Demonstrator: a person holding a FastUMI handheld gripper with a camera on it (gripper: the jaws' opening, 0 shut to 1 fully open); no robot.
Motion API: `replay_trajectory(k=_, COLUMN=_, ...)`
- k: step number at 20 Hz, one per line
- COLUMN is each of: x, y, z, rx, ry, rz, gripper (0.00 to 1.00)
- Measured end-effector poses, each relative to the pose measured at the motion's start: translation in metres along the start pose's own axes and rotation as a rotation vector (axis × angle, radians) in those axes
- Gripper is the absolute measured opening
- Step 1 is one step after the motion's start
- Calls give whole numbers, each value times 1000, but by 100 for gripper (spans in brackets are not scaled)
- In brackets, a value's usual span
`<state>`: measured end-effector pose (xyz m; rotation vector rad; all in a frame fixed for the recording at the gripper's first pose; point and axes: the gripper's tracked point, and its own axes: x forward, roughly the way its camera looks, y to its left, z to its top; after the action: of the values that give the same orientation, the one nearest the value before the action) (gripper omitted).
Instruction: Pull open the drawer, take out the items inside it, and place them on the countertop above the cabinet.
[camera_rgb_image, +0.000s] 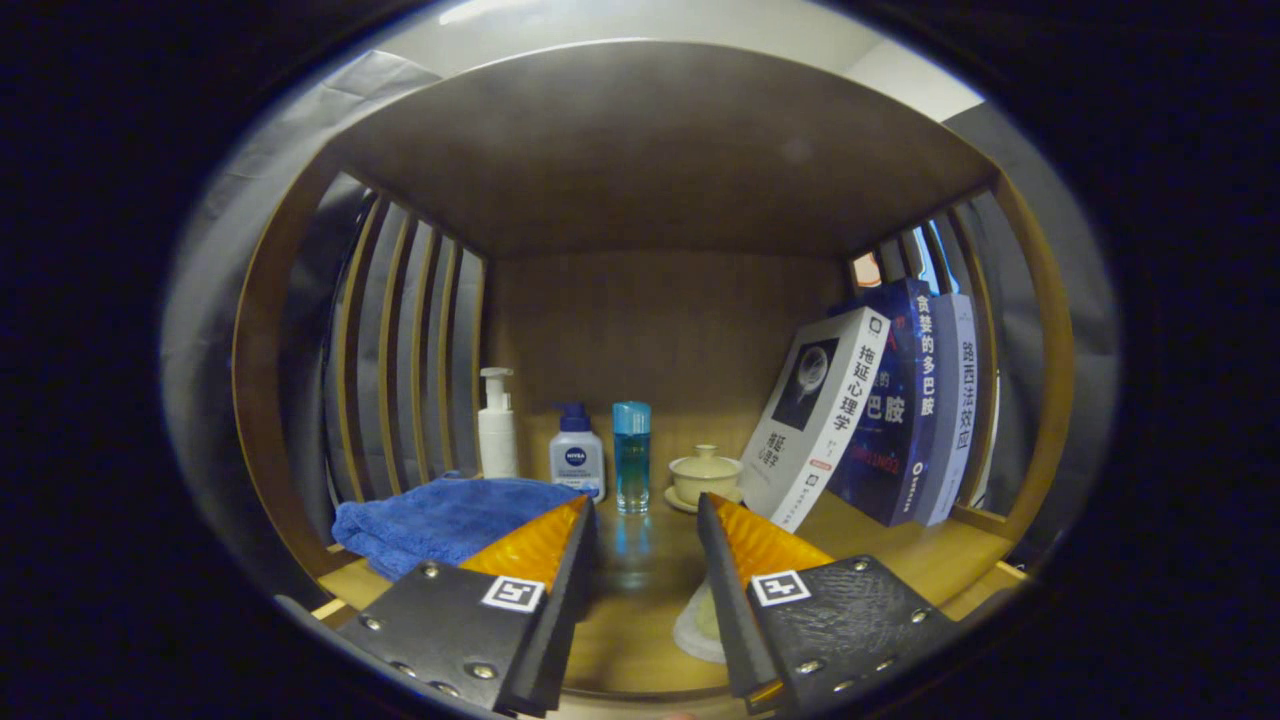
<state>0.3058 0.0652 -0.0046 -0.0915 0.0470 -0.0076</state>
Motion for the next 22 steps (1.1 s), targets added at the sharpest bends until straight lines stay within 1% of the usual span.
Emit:
replay_trajectory(k=6, x=3, y=14, z=-7, rx=-47, ry=28, rz=37, gripper=62)
replay_trajectory(k=13, x=2, y=10, z=-6, rx=-44, ry=28, rz=28, gripper=62)
replay_trajectory(k=22, x=0, y=0, z=-1, rx=19, ry=-6, rz=14, gripper=63)
